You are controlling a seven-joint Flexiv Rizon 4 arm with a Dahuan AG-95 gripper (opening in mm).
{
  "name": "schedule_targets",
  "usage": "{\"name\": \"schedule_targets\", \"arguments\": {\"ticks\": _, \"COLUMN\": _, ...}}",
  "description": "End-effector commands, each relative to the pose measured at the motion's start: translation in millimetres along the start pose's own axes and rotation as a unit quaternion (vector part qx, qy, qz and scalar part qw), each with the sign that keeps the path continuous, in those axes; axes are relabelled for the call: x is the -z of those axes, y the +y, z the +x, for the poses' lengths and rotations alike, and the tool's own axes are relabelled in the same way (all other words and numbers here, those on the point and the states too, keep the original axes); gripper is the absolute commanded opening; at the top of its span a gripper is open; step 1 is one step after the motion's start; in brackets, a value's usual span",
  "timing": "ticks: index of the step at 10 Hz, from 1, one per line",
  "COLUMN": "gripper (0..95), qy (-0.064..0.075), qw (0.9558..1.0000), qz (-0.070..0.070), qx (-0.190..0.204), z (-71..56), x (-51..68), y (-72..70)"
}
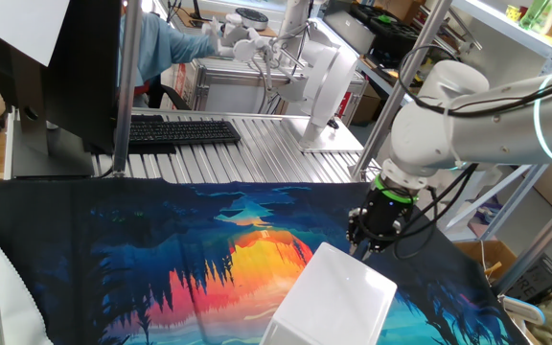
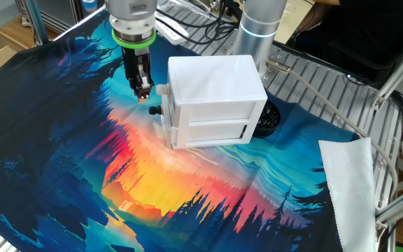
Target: Grasp the handle and close the drawer
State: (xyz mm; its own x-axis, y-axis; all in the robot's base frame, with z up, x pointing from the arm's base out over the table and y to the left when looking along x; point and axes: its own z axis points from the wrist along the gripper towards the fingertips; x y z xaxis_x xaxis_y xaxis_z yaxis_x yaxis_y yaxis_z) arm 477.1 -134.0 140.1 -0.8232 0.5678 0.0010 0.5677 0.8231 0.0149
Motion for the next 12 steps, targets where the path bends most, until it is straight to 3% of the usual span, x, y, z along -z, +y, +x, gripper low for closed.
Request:
{"name": "schedule_targets", "arguments": {"ticks": 1, "gripper": 19.0, "qy": -0.001, "qw": 1.0, "qz": 0.0, "qx": -0.002, "z": -0.7, "x": -3.2, "y": 1.1}}
{"name": "schedule_targets", "arguments": {"ticks": 12, "gripper": 19.0, "qy": -0.001, "qw": 1.0, "qz": 0.0, "qx": -0.009, "z": -1.6, "x": -6.5, "y": 1.1}}
